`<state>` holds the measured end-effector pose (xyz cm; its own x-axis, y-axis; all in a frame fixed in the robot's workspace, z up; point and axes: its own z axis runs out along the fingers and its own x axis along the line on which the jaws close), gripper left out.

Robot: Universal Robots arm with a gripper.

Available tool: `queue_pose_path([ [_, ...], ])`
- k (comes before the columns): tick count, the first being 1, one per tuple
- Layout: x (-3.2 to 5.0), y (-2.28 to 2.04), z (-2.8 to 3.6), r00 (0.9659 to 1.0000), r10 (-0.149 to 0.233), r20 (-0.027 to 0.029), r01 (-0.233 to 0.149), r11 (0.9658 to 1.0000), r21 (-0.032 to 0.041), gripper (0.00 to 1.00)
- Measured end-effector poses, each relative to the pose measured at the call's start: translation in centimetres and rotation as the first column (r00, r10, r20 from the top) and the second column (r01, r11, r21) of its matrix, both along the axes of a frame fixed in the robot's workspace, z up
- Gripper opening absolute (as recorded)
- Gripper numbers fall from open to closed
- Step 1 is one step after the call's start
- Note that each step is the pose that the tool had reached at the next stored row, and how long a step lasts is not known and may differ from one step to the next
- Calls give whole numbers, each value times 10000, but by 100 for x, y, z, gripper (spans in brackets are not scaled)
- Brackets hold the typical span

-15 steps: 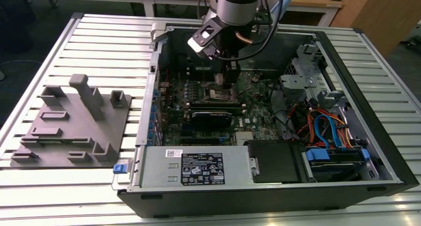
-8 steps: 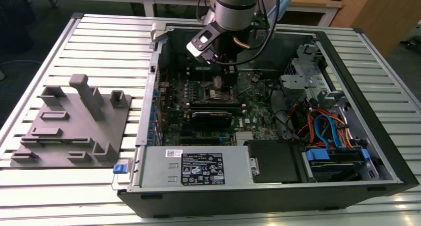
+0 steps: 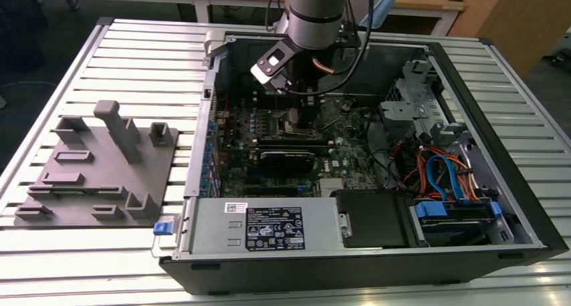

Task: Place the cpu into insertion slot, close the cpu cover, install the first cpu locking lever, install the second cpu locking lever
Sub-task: 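Place the cpu into insertion slot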

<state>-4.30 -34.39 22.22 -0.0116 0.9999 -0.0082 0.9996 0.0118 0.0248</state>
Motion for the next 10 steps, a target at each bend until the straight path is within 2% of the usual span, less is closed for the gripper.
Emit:
queue_pose_path([
  [2, -2, 0, -20, 10000, -16, 1, 16, 10000, 2, 54],
  [7, -2, 0, -22, 10000, -17, 0, 17, 10000, 0, 54],
  [10, -2, 1, -52, 10000, -17, 0, 17, 10000, 2, 54],
])
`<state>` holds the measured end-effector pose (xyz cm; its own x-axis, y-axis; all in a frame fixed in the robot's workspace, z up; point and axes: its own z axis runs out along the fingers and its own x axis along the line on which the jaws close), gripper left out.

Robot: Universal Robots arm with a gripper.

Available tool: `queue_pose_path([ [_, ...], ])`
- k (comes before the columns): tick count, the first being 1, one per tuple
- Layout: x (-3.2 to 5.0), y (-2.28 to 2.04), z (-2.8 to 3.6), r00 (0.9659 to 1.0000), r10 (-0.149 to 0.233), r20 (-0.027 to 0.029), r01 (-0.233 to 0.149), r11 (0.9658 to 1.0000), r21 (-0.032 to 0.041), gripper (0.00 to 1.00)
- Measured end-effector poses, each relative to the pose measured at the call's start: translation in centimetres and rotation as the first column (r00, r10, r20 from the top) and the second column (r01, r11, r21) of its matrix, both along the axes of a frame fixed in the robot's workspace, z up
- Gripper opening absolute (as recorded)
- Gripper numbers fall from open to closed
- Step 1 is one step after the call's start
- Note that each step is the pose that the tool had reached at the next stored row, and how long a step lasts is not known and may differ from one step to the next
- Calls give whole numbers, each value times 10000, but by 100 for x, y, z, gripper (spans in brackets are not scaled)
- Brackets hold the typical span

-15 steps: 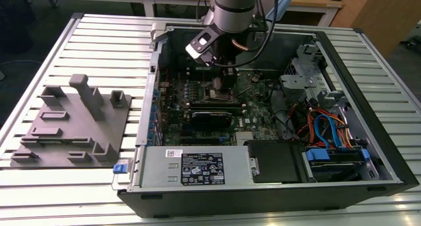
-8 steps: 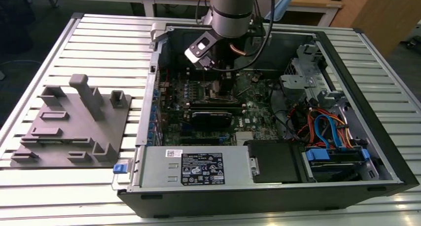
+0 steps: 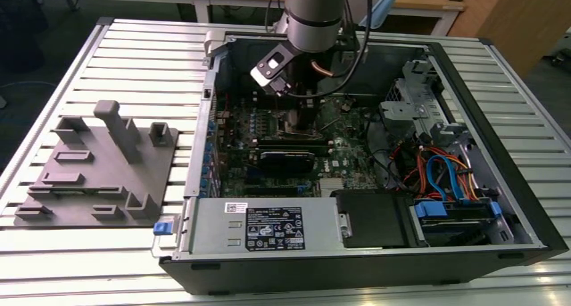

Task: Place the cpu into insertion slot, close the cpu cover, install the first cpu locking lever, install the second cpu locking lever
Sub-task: 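Place the cpu into insertion slot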

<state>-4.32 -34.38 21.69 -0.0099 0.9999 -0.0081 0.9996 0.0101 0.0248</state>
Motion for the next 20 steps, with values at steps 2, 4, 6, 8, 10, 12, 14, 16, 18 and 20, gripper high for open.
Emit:
queue_pose_path([
  [2, 0, 1, -37, 10000, 0, 1, 0, 10000, 2, 54],
  [4, 0, 2, -69, 10000, 0, 0, 0, 10000, 3, 54],
  [6, -6, 3, -87, 10000, -2, 1, 2, 10000, 12, 54],
  [8, -17, 6, -98, 10000, 0, 0, 0, 10000, 13, 54],
  [10, -25, 10, -105, 10000, -1, -1, 1, 10000, 12, 54],
  [12, -26, 18, -116, 10000, 3, 0, -3, 10000, 14, 54],
  [14, -26, 24, -127, 10000, 18, 0, -18, 10000, 17, 54],
  [16, -26, 28, -136, 10000, 23, 1, -23, 10000, 31, 54],
  [18, -26, 31, -148, 10000, 23, 0, -23, 10000, 53, 54],
  [20, -26, 37, -160, 10000, 22, 1, -22, 10000, 71, 54],
])
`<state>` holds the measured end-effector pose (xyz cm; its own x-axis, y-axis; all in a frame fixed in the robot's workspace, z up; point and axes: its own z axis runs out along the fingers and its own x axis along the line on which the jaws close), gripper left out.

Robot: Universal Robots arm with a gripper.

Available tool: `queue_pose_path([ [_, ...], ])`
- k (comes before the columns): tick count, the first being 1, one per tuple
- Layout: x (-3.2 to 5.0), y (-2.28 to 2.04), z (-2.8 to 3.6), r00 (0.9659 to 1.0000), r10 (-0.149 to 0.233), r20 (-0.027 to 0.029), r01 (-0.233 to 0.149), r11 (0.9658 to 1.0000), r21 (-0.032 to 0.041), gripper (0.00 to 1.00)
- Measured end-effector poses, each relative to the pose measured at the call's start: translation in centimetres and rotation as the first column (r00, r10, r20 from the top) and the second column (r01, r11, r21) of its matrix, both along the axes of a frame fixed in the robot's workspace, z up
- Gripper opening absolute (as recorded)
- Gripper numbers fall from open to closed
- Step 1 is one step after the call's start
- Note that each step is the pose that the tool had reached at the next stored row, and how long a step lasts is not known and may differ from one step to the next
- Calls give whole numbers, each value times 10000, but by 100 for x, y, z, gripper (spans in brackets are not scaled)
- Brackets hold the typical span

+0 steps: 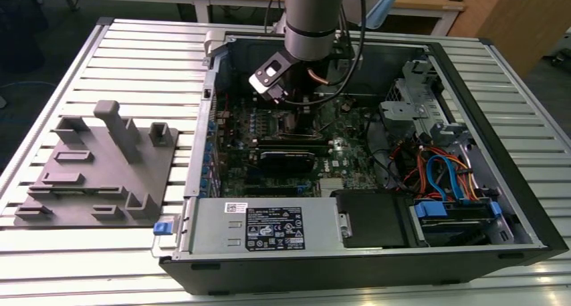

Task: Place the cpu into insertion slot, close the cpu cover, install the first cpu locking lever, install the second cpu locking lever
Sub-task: 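Place the cpu into insertion slot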

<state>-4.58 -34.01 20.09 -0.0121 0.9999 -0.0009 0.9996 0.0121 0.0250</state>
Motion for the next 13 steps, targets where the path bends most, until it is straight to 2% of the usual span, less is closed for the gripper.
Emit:
queue_pose_path([
  [4, 0, 20, -18, 10000, -1, 0, 1, 10000, 6, 54],
  [11, 0, 21, -55, 10000, -21, -1, 21, 10000, 21, 54],
  [13, 0, 21, -76, 10000, -23, -1, 23, 10000, 46, 54],
])
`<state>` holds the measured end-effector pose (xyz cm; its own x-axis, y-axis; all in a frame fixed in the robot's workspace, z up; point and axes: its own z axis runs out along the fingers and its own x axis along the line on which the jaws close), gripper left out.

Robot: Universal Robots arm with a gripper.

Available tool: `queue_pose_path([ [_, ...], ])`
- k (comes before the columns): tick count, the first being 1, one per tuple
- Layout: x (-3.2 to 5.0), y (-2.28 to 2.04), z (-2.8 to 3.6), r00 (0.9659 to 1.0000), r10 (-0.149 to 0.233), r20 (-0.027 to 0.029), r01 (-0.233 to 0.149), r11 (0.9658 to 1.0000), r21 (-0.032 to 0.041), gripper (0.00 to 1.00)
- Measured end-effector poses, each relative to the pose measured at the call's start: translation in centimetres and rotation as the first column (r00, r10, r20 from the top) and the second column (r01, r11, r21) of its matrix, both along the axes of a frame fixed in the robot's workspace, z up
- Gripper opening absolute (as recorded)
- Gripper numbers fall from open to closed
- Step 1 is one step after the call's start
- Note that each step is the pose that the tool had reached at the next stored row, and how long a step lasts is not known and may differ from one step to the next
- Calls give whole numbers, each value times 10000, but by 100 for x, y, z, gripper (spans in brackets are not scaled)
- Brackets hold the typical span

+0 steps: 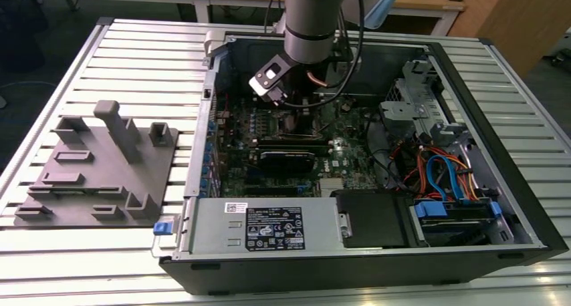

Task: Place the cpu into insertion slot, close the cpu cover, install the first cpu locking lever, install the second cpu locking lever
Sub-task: 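Place the cpu into insertion slot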

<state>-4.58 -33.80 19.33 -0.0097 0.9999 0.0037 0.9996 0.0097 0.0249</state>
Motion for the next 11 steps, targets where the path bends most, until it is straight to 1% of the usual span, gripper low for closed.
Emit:
queue_pose_path([
  [2, -1, -1, -14, 10000, -1, -1, 1, 10000, 20, 54],
  [11, 2, 0, -17, 10000, -4, -2, 4, 10000, 24, 54],
])
